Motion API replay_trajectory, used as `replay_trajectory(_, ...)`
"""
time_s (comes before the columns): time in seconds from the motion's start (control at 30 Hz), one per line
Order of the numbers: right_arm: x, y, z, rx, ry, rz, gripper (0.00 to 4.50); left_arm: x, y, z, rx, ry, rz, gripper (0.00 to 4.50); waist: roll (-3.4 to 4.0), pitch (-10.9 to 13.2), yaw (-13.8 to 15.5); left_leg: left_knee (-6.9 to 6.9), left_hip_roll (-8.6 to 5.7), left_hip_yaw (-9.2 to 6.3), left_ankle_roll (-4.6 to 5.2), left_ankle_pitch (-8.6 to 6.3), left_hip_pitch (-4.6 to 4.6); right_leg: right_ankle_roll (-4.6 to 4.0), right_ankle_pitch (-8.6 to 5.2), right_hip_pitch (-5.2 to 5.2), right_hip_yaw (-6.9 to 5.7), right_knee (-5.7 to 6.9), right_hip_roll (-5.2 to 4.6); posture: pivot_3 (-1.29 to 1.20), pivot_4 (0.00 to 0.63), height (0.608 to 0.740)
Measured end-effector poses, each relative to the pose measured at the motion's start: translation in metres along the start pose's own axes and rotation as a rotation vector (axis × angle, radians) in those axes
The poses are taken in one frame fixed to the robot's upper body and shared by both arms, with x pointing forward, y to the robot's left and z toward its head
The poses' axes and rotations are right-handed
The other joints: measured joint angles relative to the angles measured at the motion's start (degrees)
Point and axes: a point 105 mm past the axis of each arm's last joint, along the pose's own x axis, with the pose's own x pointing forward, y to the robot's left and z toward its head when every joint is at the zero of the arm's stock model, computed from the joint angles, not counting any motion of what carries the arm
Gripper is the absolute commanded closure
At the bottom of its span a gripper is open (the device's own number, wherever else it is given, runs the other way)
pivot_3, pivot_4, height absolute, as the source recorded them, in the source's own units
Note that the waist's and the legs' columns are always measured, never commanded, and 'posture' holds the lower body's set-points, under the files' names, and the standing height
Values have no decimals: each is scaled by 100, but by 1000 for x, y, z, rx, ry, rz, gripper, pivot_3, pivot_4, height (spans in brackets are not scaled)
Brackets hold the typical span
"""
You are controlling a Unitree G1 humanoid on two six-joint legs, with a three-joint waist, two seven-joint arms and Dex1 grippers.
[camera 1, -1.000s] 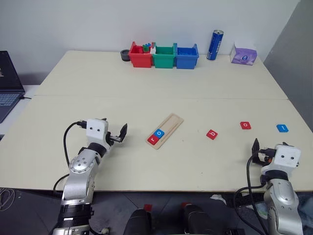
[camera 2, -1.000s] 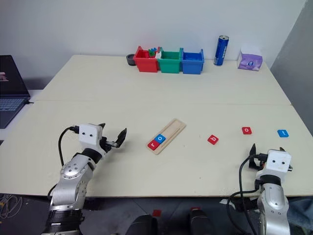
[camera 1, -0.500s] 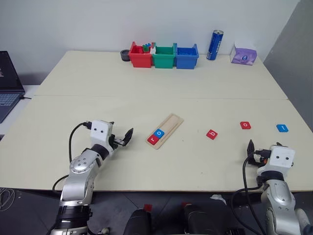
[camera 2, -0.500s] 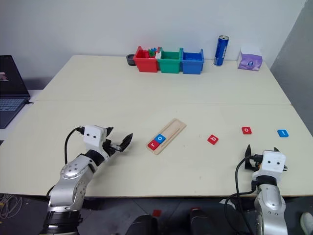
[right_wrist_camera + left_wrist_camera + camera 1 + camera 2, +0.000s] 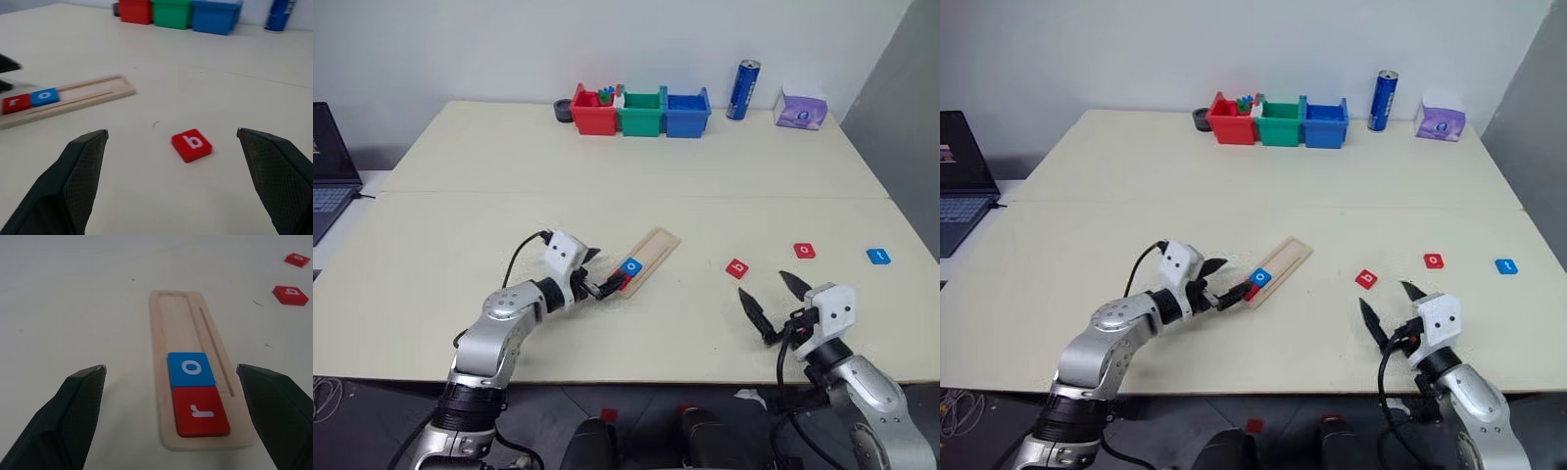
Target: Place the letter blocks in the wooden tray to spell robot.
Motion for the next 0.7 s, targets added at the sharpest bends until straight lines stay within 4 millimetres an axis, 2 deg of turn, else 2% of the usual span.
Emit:
replay_trajectory(0.1, -1, 11, 6, -14, 13, 87, 19, 4, -5, -2, 9, 16, -13, 0, 0, 0, 2, 1, -1, -1, 0, 0, -1, 1, -1, 0, -2, 0, 2, 0, 150, 740)
replay_trajectory(0.27, -7, 27, 4, -6, 64, 189, 19, 13, -14, -3, 27, 27, -23, 0, -2, 0, 15, 2, -3, 0, 0, 0, -3, 3, -2, 0, 0, -1, 0, 0, 150, 740)
replay_trajectory(0.7, -13, 30, -3, -7, 107, 214, 19, 22, -15, -10, 10, 65, 59, 0, -2, 0, 17, 3, -4, -1, 0, 0, -3, 3, -2, 0, -1, -1, 0, 0, 150, 740)
